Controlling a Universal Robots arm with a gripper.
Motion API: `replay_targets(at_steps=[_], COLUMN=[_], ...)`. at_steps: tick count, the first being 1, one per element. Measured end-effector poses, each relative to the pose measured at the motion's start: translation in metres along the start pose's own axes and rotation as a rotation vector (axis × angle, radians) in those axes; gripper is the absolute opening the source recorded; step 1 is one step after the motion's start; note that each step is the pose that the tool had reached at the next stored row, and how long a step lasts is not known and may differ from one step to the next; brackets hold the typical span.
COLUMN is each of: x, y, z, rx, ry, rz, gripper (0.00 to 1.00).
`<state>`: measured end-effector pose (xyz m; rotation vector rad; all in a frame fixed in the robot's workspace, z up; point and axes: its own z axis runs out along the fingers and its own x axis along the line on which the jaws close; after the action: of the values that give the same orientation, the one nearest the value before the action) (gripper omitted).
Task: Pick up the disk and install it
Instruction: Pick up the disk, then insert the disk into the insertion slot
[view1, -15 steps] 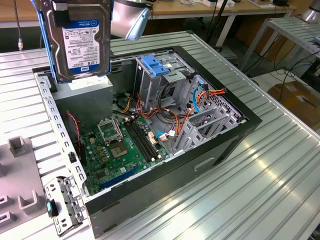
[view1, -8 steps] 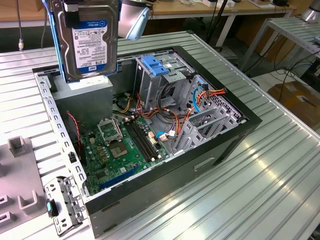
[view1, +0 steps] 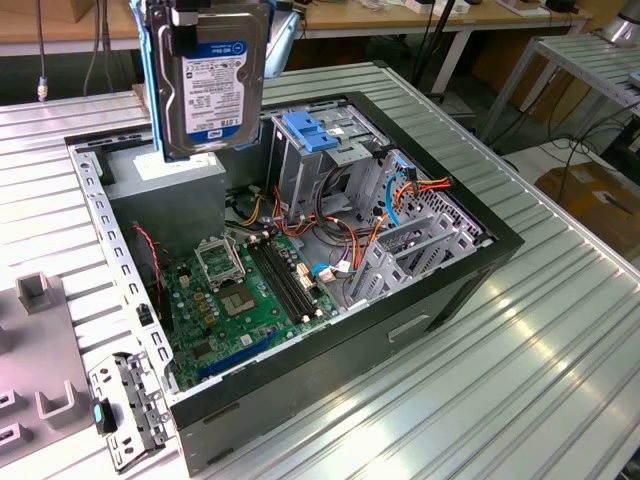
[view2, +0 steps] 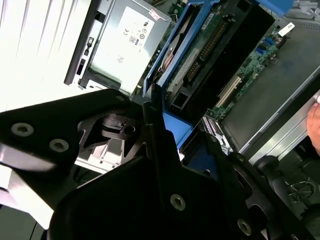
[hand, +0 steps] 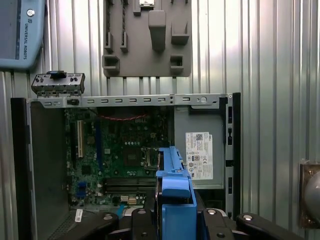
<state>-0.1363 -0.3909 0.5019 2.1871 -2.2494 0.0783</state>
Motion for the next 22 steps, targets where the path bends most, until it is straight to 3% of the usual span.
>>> replay_targets(at_steps=[4,19,20,22], x=[-0.0001,0.0002,0.0018,0.0168], y=[-0.0072,-0.0086,-0.0086,-0.0090], z=[0.0004,0.0005,0.0005,0.0011], rx=[-0.0001,0.0000,0.0000,-0.0001], ry=[0.0000,-0.0001,0.0000,0.0001], rz=[0.000,0.000,0.000,0.000], gripper=[0.37,0.37,0.37,0.37])
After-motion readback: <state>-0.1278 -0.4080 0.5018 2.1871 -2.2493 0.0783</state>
